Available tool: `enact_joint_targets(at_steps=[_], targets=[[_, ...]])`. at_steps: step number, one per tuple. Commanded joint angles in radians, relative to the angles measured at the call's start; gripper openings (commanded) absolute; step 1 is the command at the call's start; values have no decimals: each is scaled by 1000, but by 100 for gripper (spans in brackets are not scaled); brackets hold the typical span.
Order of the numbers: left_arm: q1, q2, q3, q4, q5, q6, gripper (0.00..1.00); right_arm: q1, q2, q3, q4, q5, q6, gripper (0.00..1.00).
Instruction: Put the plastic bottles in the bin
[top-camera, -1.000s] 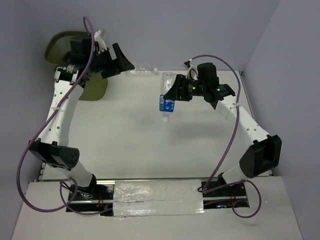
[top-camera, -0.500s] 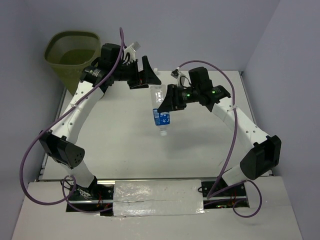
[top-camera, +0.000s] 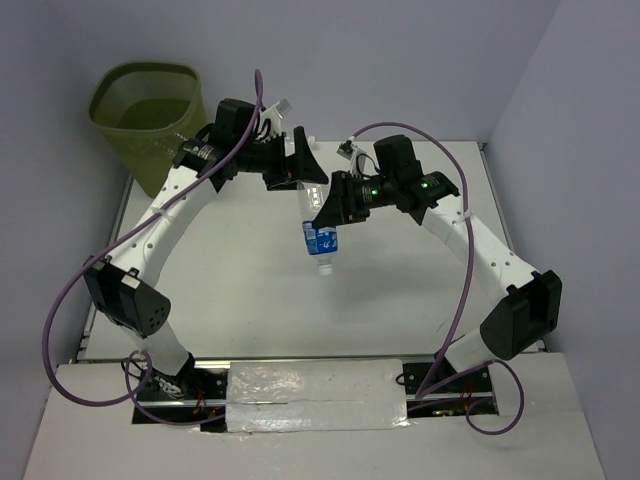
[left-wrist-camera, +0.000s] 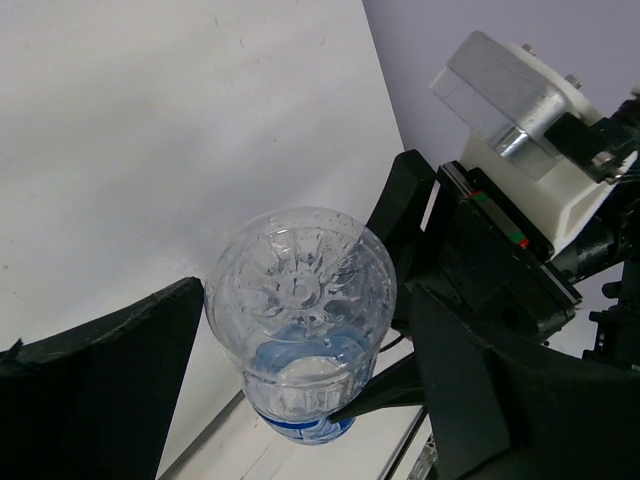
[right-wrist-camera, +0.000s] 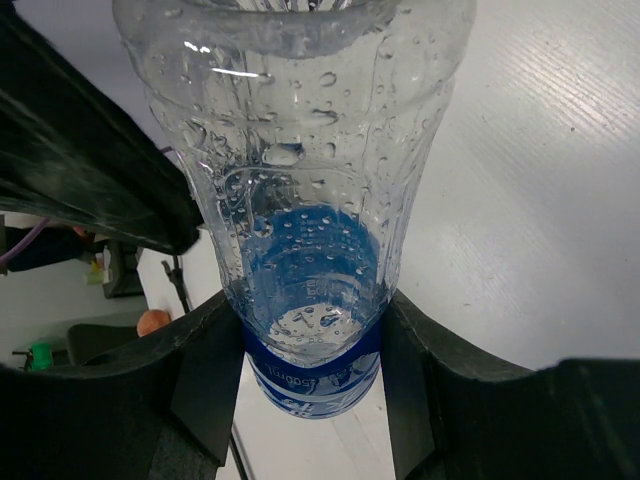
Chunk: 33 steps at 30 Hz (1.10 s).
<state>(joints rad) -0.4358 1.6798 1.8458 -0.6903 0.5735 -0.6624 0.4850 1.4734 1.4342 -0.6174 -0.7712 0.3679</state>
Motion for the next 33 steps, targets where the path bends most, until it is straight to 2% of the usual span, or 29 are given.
enact_joint_targets(at_steps=[1, 6, 10, 11, 12, 14, 15, 17, 20, 22, 25, 26, 30, 33], targets=[[-6, -12, -14, 41, 42, -2, 96, 10, -30, 34, 21, -5, -9, 53], [-7, -6, -26, 34, 45, 3, 81, 9, -24, 37, 30, -1, -1, 54], [-6, -18, -37, 49, 46, 1, 59, 10, -24, 34, 38, 7, 5, 56], [-6, -20, -34, 43, 40, 3, 54, 9, -22, 35, 33, 9, 5, 59], [-6, -20, -27, 32, 14, 9, 43, 9, -22, 46, 18, 13, 2, 76], [0, -15, 16, -4, -29, 36, 32, 9, -24, 66, -8, 33, -4, 91], [6, -6, 36, -46, -50, 47, 23, 9, -24, 101, -52, 39, -21, 99], [31, 3, 102, -84, -102, 78, 15, 9, -25, 153, -114, 67, -44, 100], [81, 18, 177, -120, -109, 102, 10, 10, -33, 297, -269, 104, -122, 100], [103, 47, 281, -167, -147, 128, 2, 9, -57, 402, -361, 162, -162, 100], [146, 54, 366, -169, -245, 145, 0, 4, -99, 488, -403, 367, -162, 100], [169, 37, 380, -157, -271, 149, 0, 3, -138, 480, -397, 513, -141, 100], [223, -14, 450, -60, -403, 188, 0, 0, -260, 364, -300, 807, -92, 100], [273, -66, 464, 50, -480, 211, 0, -2, -341, 276, -245, 932, -57, 100]])
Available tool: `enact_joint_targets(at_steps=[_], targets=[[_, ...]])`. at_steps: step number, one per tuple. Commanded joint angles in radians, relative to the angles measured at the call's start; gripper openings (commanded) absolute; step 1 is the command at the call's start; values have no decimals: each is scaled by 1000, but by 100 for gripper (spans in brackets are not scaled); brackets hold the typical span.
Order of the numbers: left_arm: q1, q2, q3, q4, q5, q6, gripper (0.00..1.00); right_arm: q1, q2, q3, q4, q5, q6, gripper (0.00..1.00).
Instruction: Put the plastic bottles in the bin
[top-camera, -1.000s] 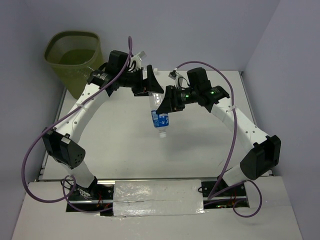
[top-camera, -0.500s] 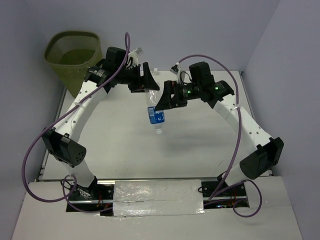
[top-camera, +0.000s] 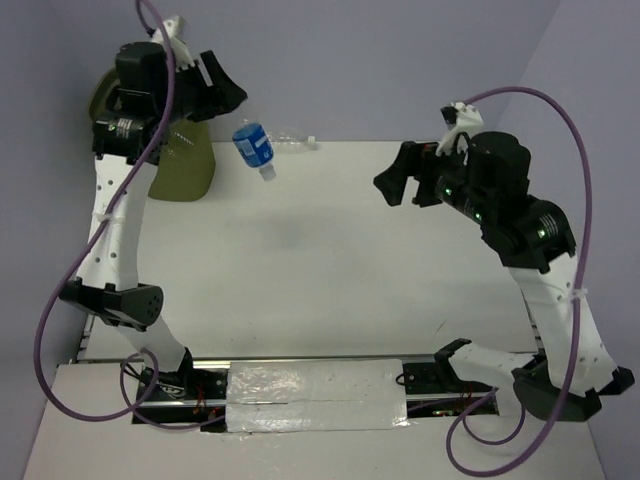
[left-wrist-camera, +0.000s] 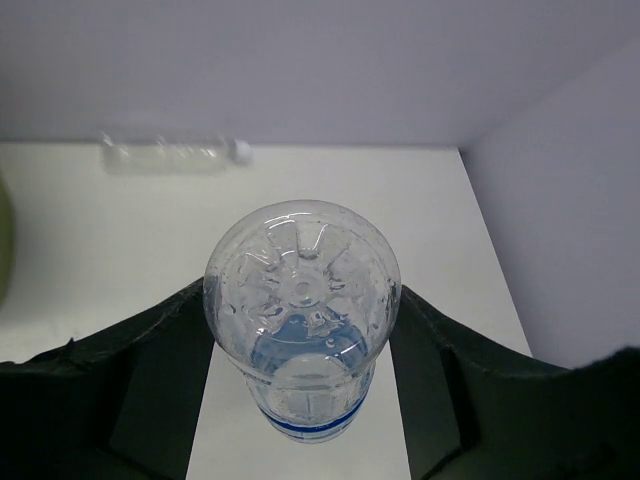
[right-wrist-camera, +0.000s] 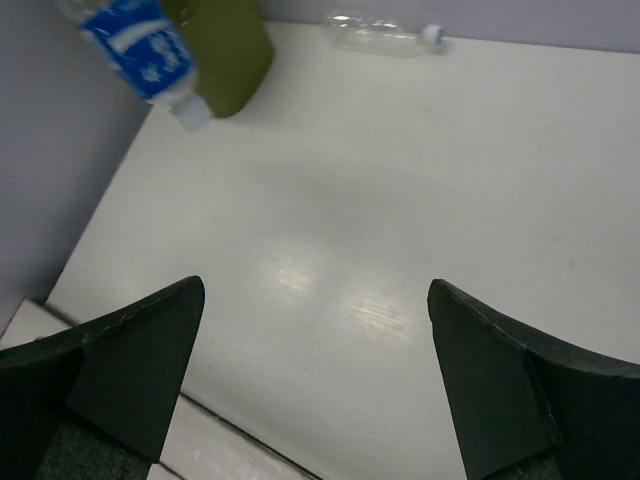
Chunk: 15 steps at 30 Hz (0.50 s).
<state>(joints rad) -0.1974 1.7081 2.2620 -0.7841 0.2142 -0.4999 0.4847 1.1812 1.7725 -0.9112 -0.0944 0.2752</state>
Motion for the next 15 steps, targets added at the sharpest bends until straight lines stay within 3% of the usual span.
enact_joint_targets(at_steps=[1, 6, 9, 15], targets=[[47, -106, 44, 172, -143, 58, 0, -1, -70, -82, 66, 268, 41, 100], [95, -163, 5, 365, -350, 151, 0, -5, -138, -179, 121, 305, 74, 100], [134, -121, 86, 396, -429, 202, 1, -5, -132, -189, 106, 298, 84, 100], [268, -16, 146, 431, -437, 180, 2, -6, -143, -215, 95, 289, 107, 100]])
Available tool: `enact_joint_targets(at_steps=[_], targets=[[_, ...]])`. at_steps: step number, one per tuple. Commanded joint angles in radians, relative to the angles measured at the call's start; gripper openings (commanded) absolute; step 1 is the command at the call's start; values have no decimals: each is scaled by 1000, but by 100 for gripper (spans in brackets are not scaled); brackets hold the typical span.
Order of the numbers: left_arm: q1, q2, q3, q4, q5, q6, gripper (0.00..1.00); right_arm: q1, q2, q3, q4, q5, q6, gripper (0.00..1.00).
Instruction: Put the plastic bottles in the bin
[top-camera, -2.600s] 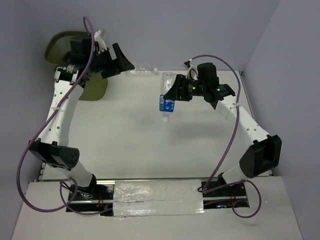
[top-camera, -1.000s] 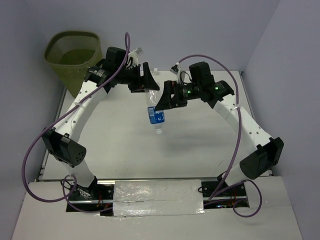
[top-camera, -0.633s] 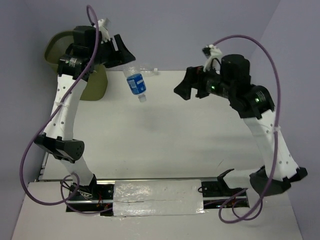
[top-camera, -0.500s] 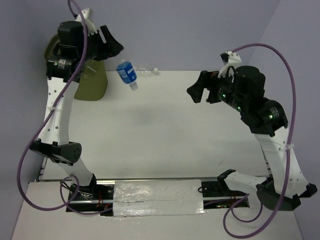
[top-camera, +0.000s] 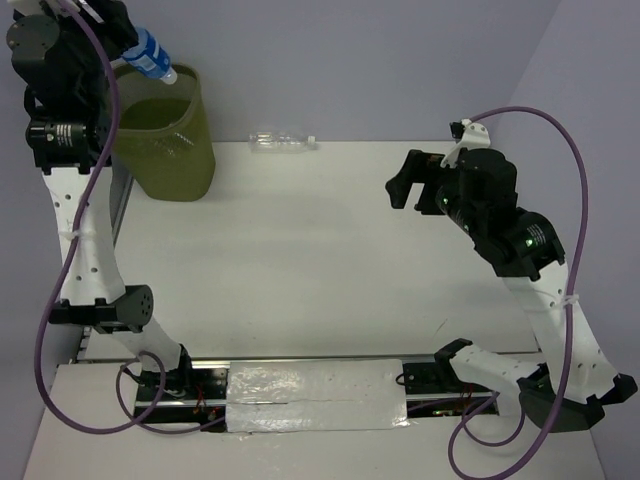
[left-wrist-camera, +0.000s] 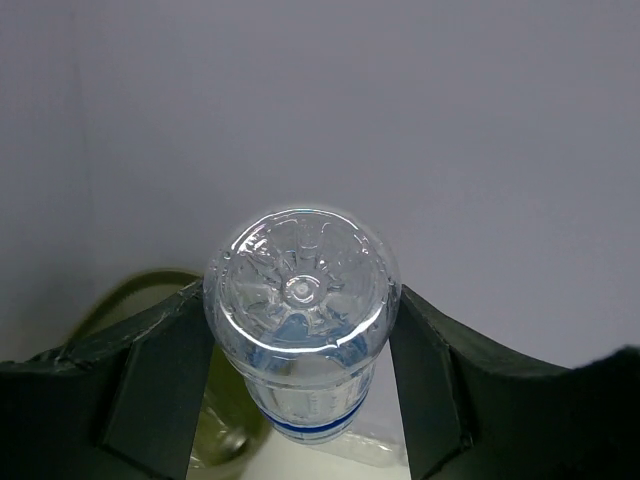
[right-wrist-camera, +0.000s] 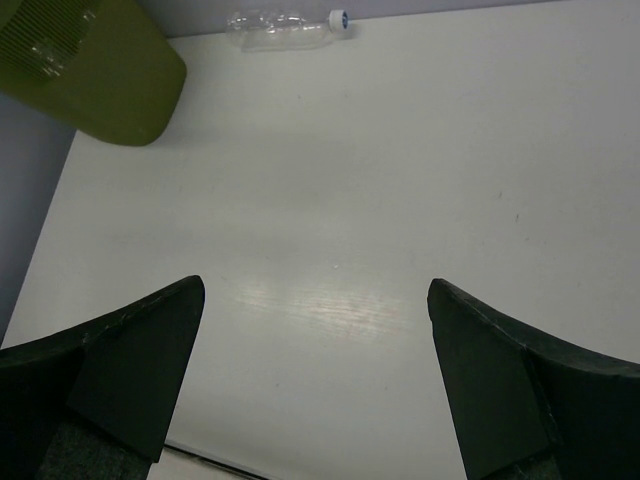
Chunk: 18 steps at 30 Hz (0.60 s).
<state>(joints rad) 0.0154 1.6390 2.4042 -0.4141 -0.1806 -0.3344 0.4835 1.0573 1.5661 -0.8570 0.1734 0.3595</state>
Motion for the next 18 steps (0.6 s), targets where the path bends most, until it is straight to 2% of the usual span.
enact_joint_targets(at_steps=[1, 5, 9, 11, 12, 13, 14, 18], targets=[[105, 67, 1, 61, -11, -7, 2, -3, -20, -12, 44, 20, 28, 100], [236, 97, -49, 84, 125, -118, 4, -3, 9, 5, 19, -8, 55, 100], [313, 150, -82, 74, 216, -178, 6, -3, 13, -31, 49, -32, 97, 100], [325, 179, -86, 48, 243, -181, 33, -3, 16, -63, 73, -51, 111, 100], [333, 197, -79, 28, 240, -184, 54, -3, 24, -70, 76, -57, 127, 100], [337, 202, -73, -3, 243, -184, 92, -2, 33, -74, 73, -61, 133, 100], [339, 205, -74, -11, 256, -170, 99, -2, 62, -69, 70, -66, 140, 100], [337, 168, -80, -15, 300, -130, 99, -2, 145, -48, 61, -92, 182, 100]])
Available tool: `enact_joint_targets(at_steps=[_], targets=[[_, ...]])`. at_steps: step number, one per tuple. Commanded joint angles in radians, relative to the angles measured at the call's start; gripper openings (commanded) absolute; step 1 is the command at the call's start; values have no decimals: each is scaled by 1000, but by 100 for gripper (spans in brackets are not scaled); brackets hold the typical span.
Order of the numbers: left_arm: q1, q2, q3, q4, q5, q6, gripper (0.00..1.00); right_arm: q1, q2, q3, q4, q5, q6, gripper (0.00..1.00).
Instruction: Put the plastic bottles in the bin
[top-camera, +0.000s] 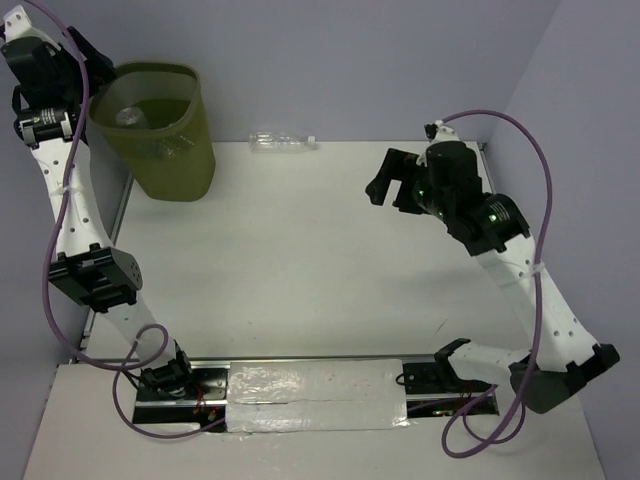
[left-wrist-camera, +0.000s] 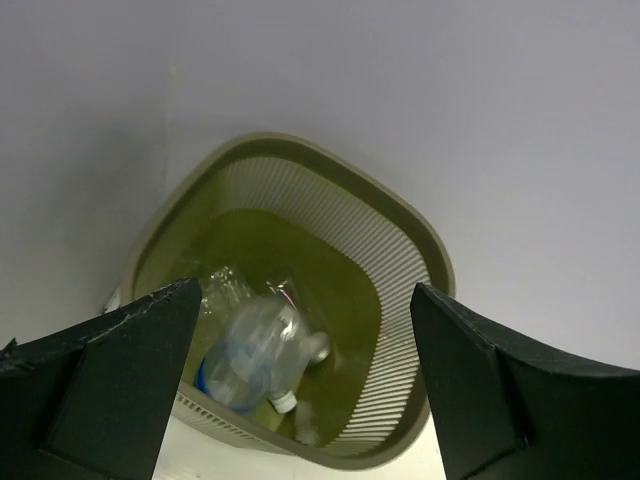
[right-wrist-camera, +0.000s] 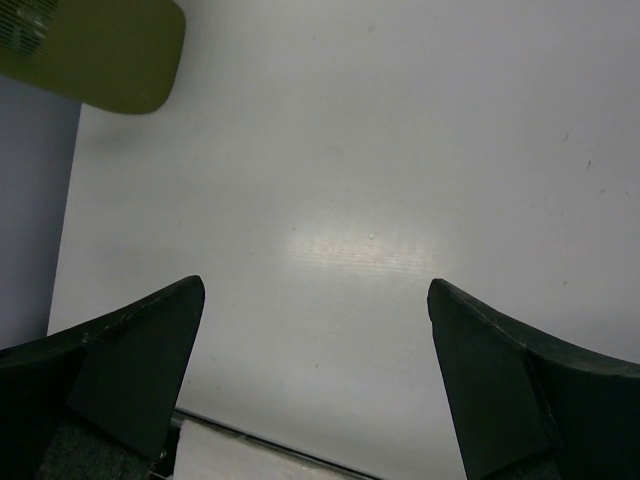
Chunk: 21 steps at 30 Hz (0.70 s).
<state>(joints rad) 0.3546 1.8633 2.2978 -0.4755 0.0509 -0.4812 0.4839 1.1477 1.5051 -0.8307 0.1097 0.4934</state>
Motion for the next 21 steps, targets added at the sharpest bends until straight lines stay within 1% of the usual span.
enact_joint_targets(at_steps=[1, 2, 5, 8, 9, 11, 12, 13, 14, 15, 18, 19, 20, 21], targets=[[-3, -65, 26, 44, 85, 21, 99, -4, 69, 18, 36, -31, 56, 100], [-8, -75, 26, 40, 111, 30, 99, -4, 84, 20, 42, -38, 63, 100], [-60, -110, 19, 15, 115, 74, 99, -4, 122, 17, 76, -62, 91, 100], [-150, -150, -30, 0, 119, 102, 99, -4, 161, 15, 102, -76, 120, 100], [-223, -160, -40, -9, 112, 111, 99, -4, 171, 20, 105, -79, 135, 100], [-310, -153, -46, -31, 87, 145, 99, -4, 193, 18, 120, -97, 149, 100], [-401, -132, -41, -46, 78, 150, 99, -4, 195, 8, 125, -100, 164, 100], [-439, -116, -34, -75, 45, 151, 99, -4, 193, 1, 136, -104, 169, 100], [-475, -99, -28, -84, 31, 138, 99, -4, 187, -6, 140, -104, 175, 100], [-535, -70, -31, -87, 14, 125, 99, -4, 179, -23, 142, -97, 184, 100], [-626, -26, -84, -68, -83, 35, 99, -5, 146, -66, 148, -65, 192, 100], [-643, -12, -103, -64, -110, -50, 99, -7, 136, -77, 147, -58, 195, 100], [-657, 8, -101, -90, -176, -100, 99, -8, 129, -86, 145, -51, 197, 100], [-673, 52, -100, -109, -204, -149, 99, -13, 115, -104, 143, -45, 201, 100]])
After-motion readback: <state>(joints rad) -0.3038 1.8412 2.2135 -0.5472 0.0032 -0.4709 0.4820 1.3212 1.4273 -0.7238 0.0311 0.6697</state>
